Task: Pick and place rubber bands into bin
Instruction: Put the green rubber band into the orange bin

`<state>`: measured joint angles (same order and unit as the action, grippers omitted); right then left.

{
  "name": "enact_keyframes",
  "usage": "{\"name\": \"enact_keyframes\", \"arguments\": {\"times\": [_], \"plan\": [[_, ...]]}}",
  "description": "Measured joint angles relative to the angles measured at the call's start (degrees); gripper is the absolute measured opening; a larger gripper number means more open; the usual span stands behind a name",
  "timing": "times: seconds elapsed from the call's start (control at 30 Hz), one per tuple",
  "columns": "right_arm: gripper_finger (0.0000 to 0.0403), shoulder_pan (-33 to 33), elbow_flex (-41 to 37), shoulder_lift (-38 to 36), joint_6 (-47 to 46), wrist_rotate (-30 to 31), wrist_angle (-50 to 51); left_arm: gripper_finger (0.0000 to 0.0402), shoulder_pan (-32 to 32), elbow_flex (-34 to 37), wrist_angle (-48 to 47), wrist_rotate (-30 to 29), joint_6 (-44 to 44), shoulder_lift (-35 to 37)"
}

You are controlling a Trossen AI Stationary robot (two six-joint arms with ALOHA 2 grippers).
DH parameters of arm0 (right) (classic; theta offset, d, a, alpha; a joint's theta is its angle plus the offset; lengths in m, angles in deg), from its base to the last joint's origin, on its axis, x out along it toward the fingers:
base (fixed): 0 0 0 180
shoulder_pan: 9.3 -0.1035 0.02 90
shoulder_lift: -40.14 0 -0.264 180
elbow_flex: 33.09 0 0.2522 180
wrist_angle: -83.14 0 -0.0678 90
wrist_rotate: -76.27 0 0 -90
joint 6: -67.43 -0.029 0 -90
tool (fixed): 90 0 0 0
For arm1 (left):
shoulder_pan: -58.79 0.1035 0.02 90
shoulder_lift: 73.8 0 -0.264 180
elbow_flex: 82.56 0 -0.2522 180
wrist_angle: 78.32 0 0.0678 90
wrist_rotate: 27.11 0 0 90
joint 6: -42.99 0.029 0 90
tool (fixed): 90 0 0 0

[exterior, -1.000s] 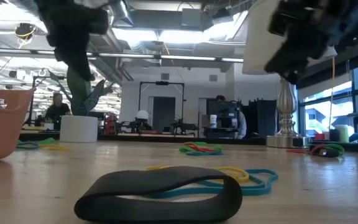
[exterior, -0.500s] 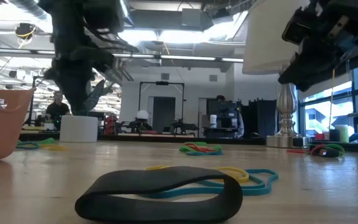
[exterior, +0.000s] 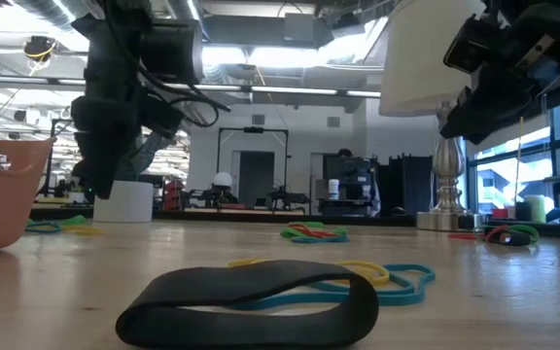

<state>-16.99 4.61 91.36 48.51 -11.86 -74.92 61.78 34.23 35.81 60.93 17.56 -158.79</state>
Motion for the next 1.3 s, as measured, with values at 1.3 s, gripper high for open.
{"name": "enact_keyframes", "arguments": {"times": [1.3], "plan": [[0.0017, 0.0, 0.0, 0.0, 0.2, 0.0, -0.2, 0.0082, 6.5, 6.9, 0.8, -2.5, -45.3, -0.2]]}}
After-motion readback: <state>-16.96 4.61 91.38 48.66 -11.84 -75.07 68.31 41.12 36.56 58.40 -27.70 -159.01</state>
